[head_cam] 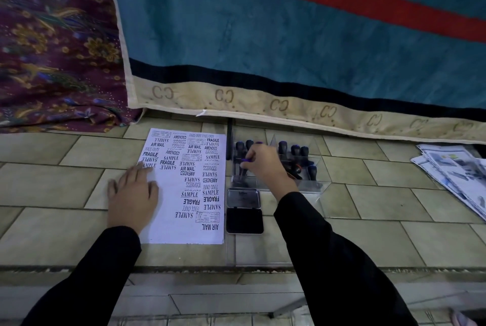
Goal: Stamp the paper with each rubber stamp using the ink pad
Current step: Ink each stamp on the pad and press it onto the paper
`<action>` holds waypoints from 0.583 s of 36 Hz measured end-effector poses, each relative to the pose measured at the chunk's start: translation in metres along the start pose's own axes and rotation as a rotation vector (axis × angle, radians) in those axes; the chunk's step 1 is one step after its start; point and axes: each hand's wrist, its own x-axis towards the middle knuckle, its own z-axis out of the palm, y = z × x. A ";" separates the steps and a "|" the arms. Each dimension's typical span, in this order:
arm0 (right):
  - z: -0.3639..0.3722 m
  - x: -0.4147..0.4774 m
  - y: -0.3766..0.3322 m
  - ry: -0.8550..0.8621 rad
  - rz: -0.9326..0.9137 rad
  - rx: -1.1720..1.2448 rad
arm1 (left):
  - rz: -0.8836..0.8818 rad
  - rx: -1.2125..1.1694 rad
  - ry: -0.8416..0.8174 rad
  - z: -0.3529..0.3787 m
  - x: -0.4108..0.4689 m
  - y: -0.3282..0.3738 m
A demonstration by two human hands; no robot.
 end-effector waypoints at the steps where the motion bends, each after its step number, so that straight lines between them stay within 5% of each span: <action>1: 0.001 0.000 0.002 -0.005 -0.001 0.000 | -0.001 0.001 0.000 0.000 -0.001 0.001; 6: -0.004 -0.004 0.012 -0.005 0.014 0.042 | -0.001 0.006 -0.001 -0.002 -0.002 0.001; 12: -0.037 -0.007 0.040 0.258 0.175 -0.060 | -0.004 0.007 -0.003 -0.002 -0.002 0.002; 21: -0.048 0.004 0.063 0.197 0.323 -0.310 | -0.005 0.007 -0.011 -0.003 -0.002 0.002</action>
